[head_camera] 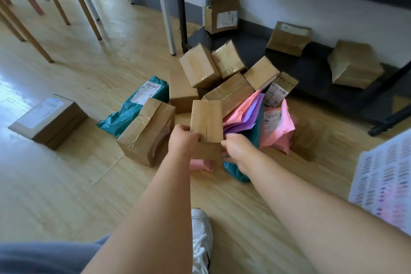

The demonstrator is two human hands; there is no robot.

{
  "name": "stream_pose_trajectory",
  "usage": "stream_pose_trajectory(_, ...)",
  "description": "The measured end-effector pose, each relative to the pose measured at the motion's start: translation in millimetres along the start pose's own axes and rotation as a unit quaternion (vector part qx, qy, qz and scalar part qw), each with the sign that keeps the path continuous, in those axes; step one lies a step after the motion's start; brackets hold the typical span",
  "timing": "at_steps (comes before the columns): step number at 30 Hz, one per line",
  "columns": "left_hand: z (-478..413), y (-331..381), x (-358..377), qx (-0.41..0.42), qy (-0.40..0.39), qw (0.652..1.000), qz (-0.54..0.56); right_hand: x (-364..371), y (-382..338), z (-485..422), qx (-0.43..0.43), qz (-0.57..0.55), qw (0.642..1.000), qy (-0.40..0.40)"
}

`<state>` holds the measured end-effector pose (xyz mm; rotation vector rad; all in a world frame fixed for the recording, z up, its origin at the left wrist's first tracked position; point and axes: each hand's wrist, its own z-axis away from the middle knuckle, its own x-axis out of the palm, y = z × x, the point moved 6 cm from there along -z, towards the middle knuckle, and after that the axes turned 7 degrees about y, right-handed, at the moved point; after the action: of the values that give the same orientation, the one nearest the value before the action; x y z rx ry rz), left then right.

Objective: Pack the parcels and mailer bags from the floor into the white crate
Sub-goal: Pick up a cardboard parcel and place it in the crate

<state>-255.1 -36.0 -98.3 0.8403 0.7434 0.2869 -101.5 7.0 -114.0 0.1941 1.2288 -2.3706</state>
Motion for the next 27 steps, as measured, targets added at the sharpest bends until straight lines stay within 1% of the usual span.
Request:
stream_pose_trajectory(4,32.3,29.6,27.4,0.000,-0.046,0.997,0.057,-68.0,-18.9,20.4,-0.043,-0.037,0.996,0.070)
stream_pose_trajectory(7,57.5,62.8,50.9,0.010,-0.082,0.995,0.061,-118.7,-32.4,34.1,-0.074,-0.053,0.987,0.132)
stream_pose_trajectory(11,96.2,107.3,87.2,0.016,-0.132,0.989,0.071,-189.2,-40.4,57.2,-0.083,-0.058,0.969,0.224)
stream_pose_trajectory(13,115.6,125.4,106.8,0.015,-0.159,0.984,0.076,-222.2,-39.0,65.2,-0.093,-0.078,0.961,0.250)
stream_pose_trajectory(17,153.2,158.5,141.7,0.044,-0.203,0.975,0.082,-278.2,-36.0,89.9,-0.097,-0.093,0.952,0.276)
stream_pose_trajectory(20,183.9,182.1,168.8,0.061,-0.237,0.965,0.092,-324.1,-33.2,114.2,-0.101,-0.085,0.953,0.274)
stream_pose_trajectory(23,216.8,208.3,178.9,0.101,-0.259,0.956,0.090,-363.9,-28.5,135.2,-0.091,-0.090,0.959,0.255)
stream_pose_trajectory(27,261.9,239.2,172.6,0.196,-0.311,0.928,0.058,-406.8,-19.7,161.6,-0.104,-0.083,0.963,0.233)
